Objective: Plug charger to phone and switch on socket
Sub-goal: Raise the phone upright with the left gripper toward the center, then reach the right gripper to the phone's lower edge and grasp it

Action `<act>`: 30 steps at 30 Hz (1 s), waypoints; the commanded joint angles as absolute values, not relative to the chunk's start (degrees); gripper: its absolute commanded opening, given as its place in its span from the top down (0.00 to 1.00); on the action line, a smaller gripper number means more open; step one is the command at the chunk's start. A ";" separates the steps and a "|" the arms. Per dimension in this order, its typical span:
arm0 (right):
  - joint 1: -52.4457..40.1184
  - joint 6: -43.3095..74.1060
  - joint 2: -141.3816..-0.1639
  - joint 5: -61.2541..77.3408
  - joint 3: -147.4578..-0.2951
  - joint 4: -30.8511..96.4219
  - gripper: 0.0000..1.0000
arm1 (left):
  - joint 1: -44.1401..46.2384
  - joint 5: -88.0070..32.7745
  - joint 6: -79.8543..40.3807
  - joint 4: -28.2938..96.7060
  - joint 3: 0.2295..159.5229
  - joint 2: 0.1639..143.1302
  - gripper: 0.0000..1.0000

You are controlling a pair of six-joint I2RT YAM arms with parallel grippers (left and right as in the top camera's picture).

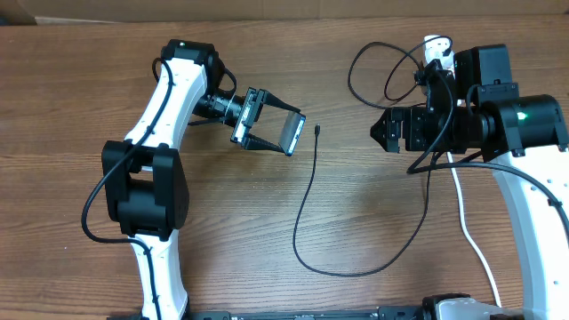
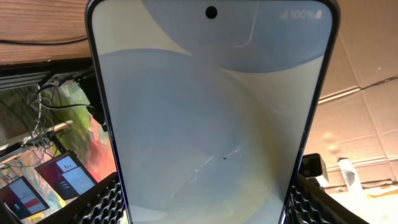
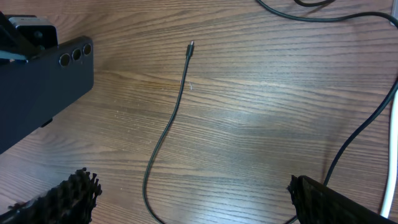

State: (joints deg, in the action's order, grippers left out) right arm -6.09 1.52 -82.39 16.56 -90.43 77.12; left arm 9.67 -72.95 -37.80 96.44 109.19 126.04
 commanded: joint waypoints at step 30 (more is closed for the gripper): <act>-10.44 5.82 -86.63 34.15 -91.05 68.40 0.07 | 8.16 -59.35 -34.09 77.69 110.85 125.99 0.96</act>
